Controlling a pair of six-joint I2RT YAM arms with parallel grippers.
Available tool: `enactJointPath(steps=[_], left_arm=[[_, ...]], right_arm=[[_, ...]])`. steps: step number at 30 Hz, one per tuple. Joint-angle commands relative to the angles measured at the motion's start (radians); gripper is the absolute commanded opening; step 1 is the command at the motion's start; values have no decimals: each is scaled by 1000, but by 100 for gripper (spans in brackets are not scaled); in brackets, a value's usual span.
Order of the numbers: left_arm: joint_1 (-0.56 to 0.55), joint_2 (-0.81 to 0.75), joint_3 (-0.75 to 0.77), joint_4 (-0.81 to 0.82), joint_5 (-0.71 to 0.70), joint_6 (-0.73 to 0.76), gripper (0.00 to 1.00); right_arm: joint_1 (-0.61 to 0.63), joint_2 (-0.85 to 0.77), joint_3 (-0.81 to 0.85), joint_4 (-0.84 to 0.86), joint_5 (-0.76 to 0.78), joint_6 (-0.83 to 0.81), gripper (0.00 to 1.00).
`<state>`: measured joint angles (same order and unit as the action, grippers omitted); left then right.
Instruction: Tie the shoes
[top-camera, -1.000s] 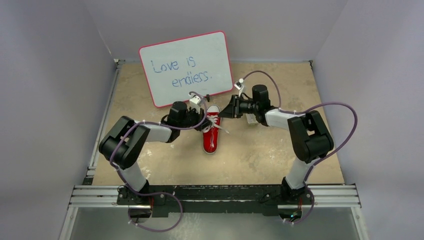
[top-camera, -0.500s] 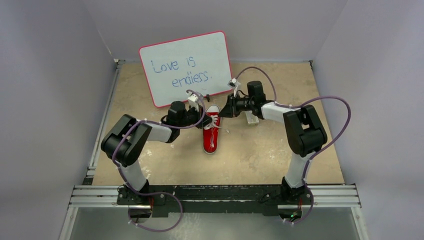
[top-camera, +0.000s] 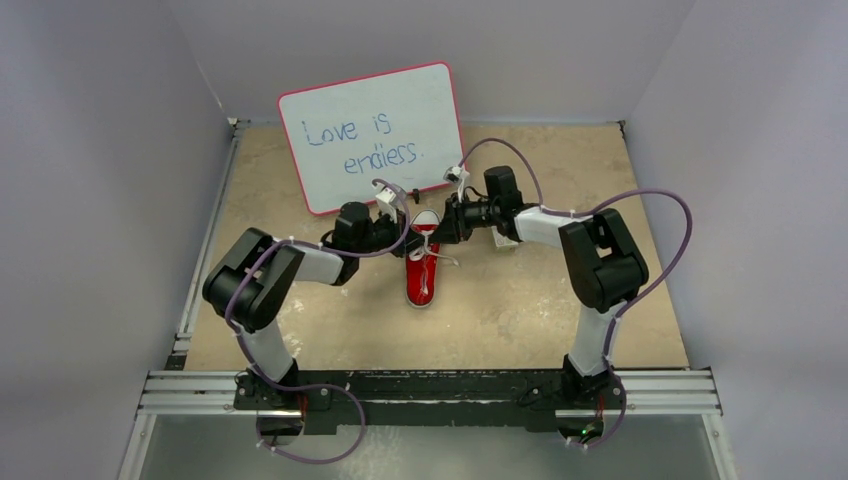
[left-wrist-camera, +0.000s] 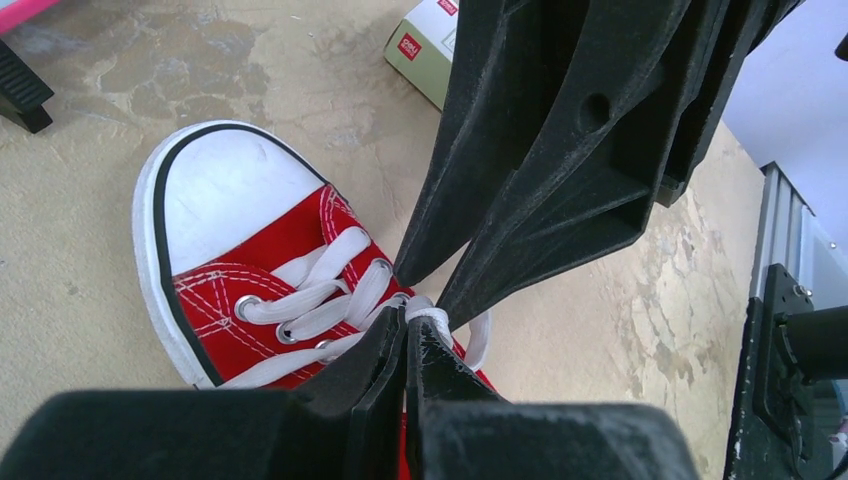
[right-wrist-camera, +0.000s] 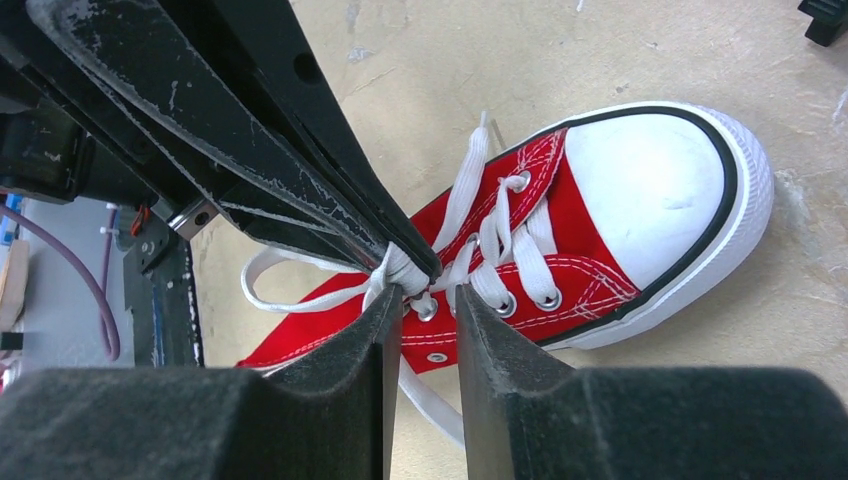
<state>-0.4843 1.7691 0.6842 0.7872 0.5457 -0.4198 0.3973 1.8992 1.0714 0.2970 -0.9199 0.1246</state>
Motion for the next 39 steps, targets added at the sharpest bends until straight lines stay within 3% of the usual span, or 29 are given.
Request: enactJointPath(steps=[1,16,21,23,27,28,34,39], left_arm=[[8,7,2,106,43,-32,0],[8,42,17,143,139,-68,0],[7,47,20,153,159,-76,0],[8,46,24,154,167,-82,0],[16,30,22,127,152,-73,0],[20,25,22,114,141,-73,2],[60,-76,-13,10,54,-66,38],[73,-182,-15,-179,-3,-38,58]], right_arm=[[6,2,32,25,-53,-41,29],[34,32,59,42,-76,-57,31],[34,45,78,35,-100,-59,15],[34,43,75,47,-114,-54,3],[33,31,67,37,-142,-35,0],[33,22,62,32,-131,-38,0],[33,-20,16,31,-81,-48,0],[32,-33,2,25,-55,-49,0]])
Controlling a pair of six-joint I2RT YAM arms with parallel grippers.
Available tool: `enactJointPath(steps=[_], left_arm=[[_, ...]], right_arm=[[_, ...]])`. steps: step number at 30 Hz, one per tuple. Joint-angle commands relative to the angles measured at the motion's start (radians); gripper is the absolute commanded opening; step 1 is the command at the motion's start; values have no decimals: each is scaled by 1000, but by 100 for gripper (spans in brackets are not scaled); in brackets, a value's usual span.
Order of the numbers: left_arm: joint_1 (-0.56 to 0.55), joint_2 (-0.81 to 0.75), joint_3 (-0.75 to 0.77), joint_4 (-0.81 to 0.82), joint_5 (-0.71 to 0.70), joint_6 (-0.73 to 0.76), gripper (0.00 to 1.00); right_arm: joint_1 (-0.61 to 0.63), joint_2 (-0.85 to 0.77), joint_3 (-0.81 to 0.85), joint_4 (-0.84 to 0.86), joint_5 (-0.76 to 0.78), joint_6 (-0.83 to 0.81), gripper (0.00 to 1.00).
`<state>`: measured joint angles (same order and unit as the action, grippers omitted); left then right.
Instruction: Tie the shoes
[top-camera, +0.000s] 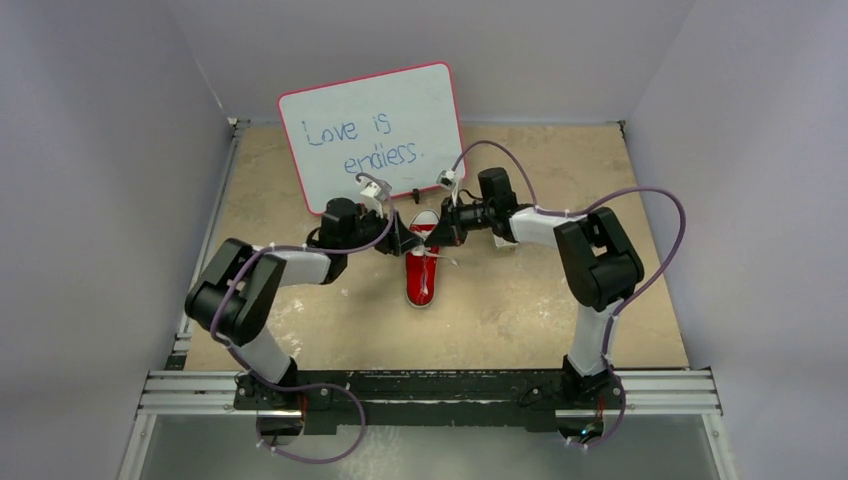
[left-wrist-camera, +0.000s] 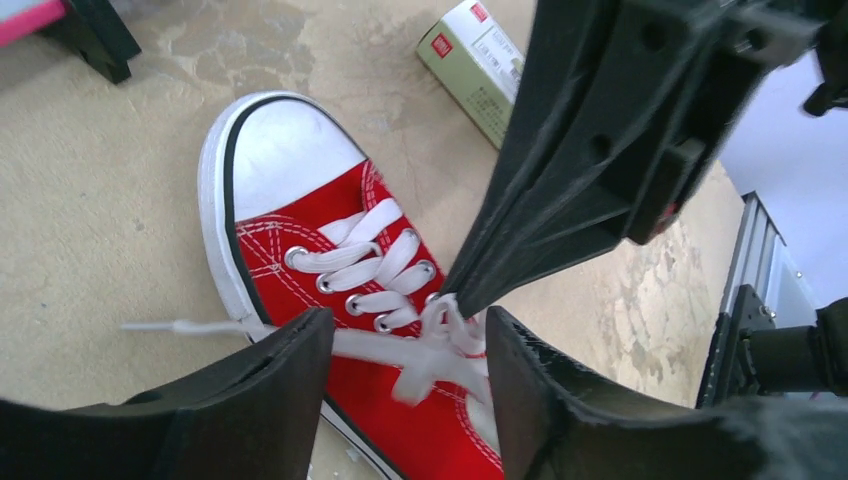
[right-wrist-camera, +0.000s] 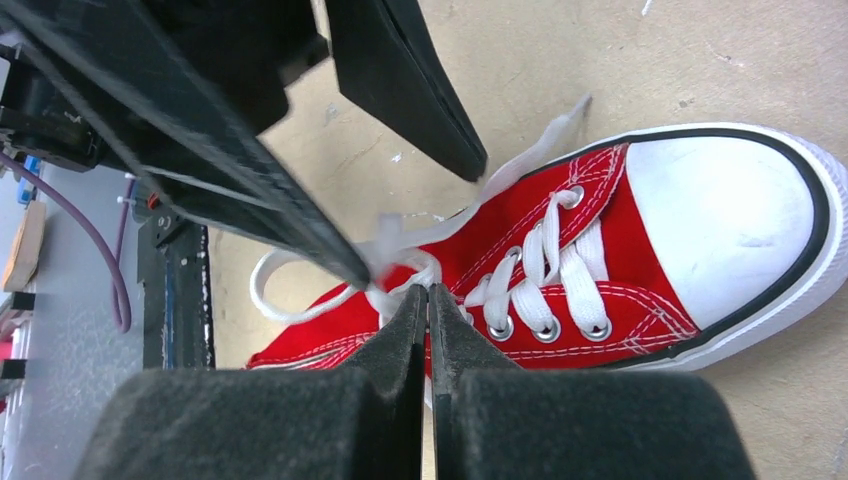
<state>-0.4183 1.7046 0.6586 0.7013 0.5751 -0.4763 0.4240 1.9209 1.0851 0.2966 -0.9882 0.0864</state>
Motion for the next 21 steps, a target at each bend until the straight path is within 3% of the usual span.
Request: enactJointPath(steps=[1,7,21], left_arm=[[7,-131,16,-137,-39,18,61],[5,-184,54,-352,-57,-46,68],[-56,-201,117,-482,-121,-35,72]], right_arm=[[7,-59,-15,21,21,-14,0],[6,-77,-37,20,49,-17,0],[6,-73,-43,68,51,21,0]])
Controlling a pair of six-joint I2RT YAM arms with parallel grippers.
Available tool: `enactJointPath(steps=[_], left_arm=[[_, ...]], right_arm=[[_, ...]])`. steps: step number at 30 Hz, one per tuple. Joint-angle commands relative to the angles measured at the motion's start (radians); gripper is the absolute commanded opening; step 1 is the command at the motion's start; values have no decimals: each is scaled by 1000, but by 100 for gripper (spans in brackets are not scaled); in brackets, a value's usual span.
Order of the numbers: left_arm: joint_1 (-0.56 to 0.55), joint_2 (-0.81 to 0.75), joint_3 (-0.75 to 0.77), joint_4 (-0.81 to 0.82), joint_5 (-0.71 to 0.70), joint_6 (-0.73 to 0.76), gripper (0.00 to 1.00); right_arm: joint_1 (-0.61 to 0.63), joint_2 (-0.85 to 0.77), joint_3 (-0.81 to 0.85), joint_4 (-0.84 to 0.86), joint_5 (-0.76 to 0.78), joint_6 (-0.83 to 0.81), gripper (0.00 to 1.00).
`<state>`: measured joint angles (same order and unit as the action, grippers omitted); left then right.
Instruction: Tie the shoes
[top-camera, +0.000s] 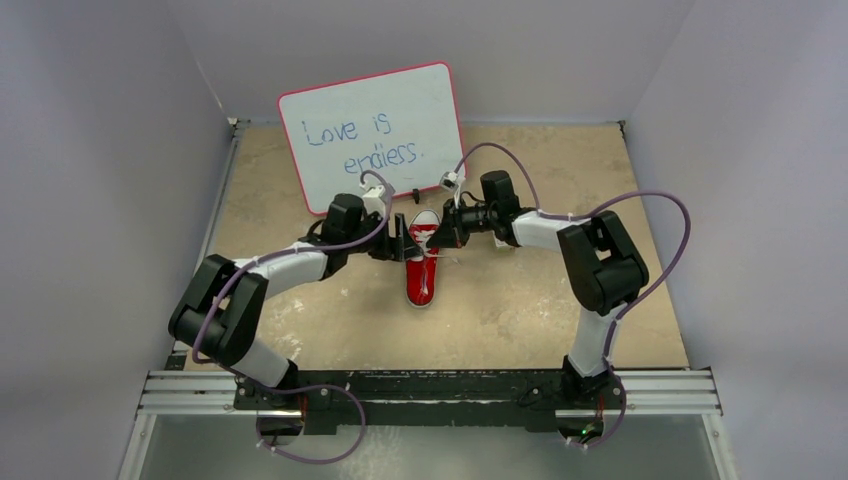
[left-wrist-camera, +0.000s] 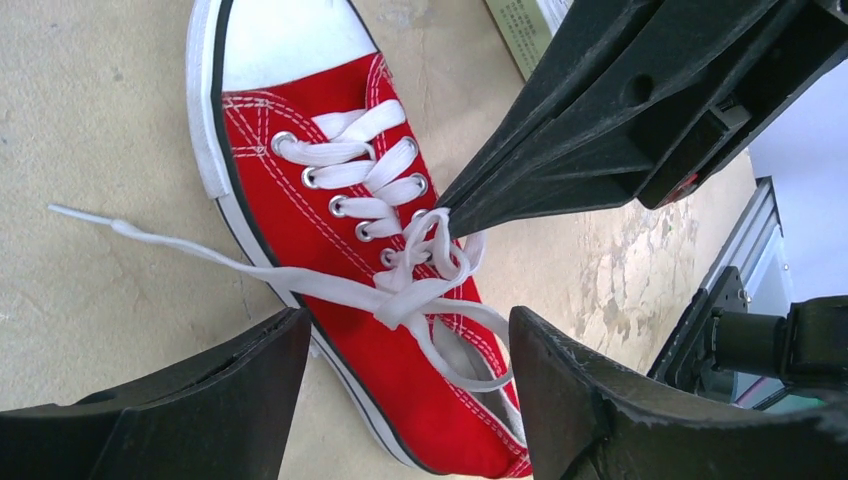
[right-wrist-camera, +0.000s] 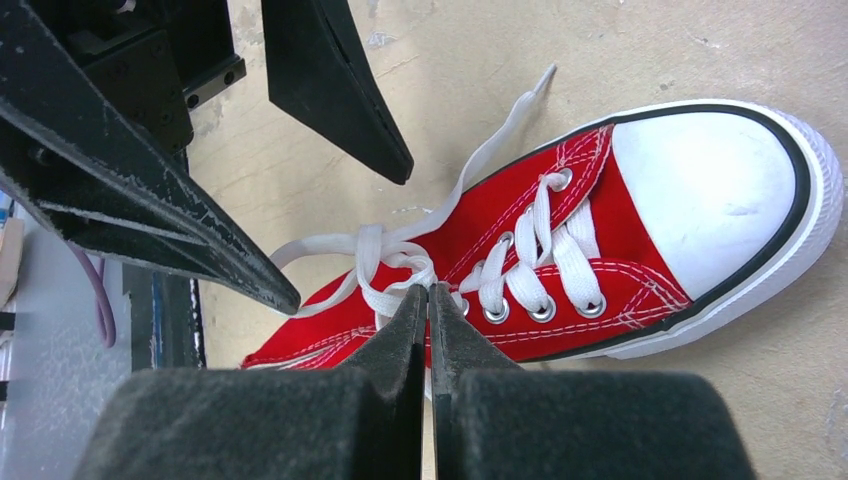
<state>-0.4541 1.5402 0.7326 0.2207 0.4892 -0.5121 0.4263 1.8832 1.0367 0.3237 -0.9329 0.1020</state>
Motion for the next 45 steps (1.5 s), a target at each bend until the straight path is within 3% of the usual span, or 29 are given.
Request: enactJointPath(steps=[1,6,9,11,14,16,18,27,36,45], left_arm=[[-25,-39,43,1,-41,-8,73],[-63,-40,45,-13,-61,-20,73],[-70,-40,46,-37,-84,-11,65],[-70,-46,52,-77,-104,6,55],[-69,-55,46,-110,-140,20,28],[-69,-53,39,-115,-141,25,17],[-69,-53,36,-118,-149,22,0],[-69,-25,-25,-20,-70,-47,0],[-69,18,-86,93,-16,-120,0],[-68,19,-98,-28,-82,-132,0]], right_arm=[[3,-35,8,40,-6,5,0],[4,-36,11,29,-7,-1,0],[5,-38,8,29,-5,1,0],[4,-41,5,29,-2,4,0],[3,-45,1,26,2,5,0],[5,-49,-2,23,9,8,0],[3,-59,-7,20,20,10,0],[-15,-109,-35,6,149,43,0],[-59,-155,-132,119,243,186,0],[-119,-129,-194,267,262,340,0]])
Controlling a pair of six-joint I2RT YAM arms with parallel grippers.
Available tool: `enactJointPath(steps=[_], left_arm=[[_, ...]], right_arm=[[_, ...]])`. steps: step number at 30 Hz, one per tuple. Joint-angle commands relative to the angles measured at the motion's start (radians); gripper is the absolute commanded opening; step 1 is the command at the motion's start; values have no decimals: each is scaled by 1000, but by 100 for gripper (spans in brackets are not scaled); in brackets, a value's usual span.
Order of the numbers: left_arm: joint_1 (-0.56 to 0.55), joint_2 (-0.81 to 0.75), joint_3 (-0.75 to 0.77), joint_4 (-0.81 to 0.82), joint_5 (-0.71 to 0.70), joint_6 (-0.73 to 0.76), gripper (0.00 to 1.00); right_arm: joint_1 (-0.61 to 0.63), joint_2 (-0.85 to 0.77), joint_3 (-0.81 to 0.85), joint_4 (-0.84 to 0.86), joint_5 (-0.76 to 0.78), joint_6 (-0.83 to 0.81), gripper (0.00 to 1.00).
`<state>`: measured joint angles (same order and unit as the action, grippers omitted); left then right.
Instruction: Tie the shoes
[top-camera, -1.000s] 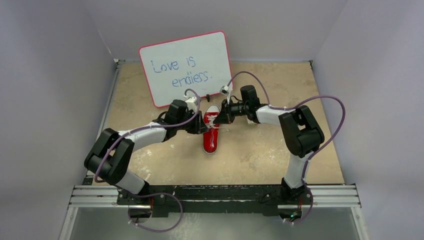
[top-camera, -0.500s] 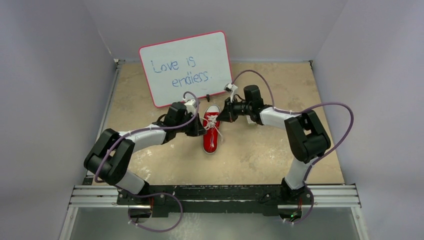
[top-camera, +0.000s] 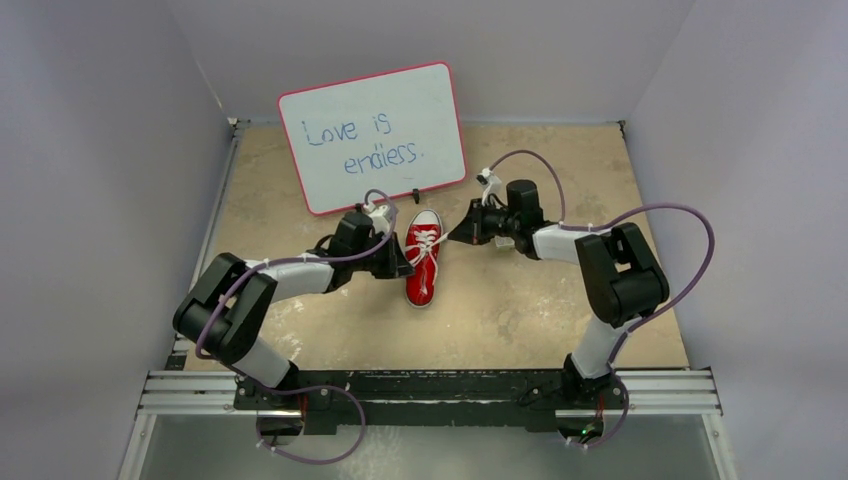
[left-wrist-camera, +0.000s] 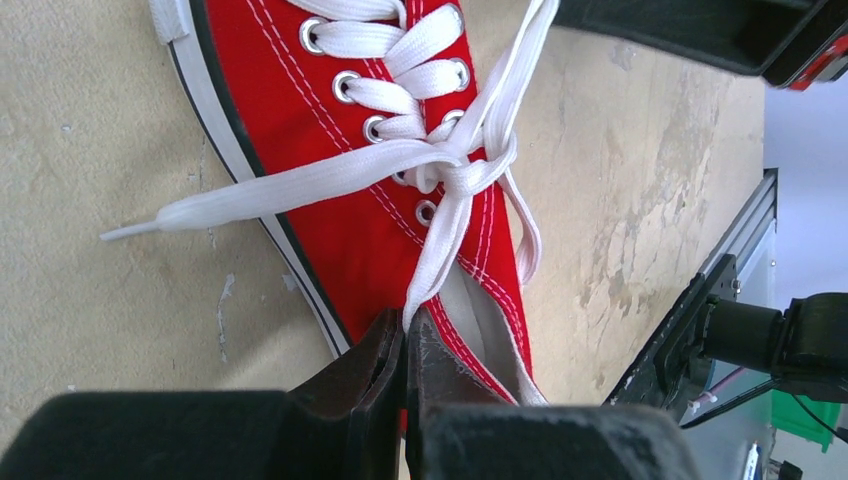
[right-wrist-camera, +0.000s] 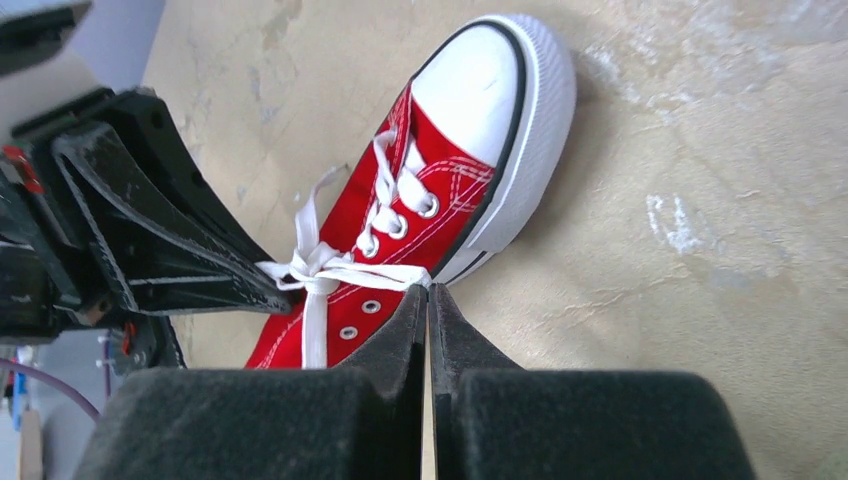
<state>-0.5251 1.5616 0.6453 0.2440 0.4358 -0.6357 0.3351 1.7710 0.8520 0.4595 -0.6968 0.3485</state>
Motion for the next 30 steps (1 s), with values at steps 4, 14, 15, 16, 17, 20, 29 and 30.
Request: enactJointPath(steps=[4,14,15,16,17,20,29,30], left_arm=[[3,-19,-23,-122,-30,2,0],[4,-15,-45,-102,-28,16,0],[4,-10,-40,-98,-26,15,0],[4,-8,-37,-88,-21,14,0],[4,-8,-33,-79,-20,12,0],[4,-6,-16,-75,-20,17,0],[30,26,73,-115,-11,104,0],[39,45,89,-129,4,113,0]], right_arm=[[-45,-5,-20,172,47,138,0],[-62,33,-2,188,16,128,0],[-61,42,33,125,11,83,0],[-59,39,55,63,16,48,1],[-60,19,56,40,22,25,8],[-56,-35,95,-122,66,-54,39],[65,-101,229,-498,81,49,54],[91,-115,212,-470,73,97,54]])
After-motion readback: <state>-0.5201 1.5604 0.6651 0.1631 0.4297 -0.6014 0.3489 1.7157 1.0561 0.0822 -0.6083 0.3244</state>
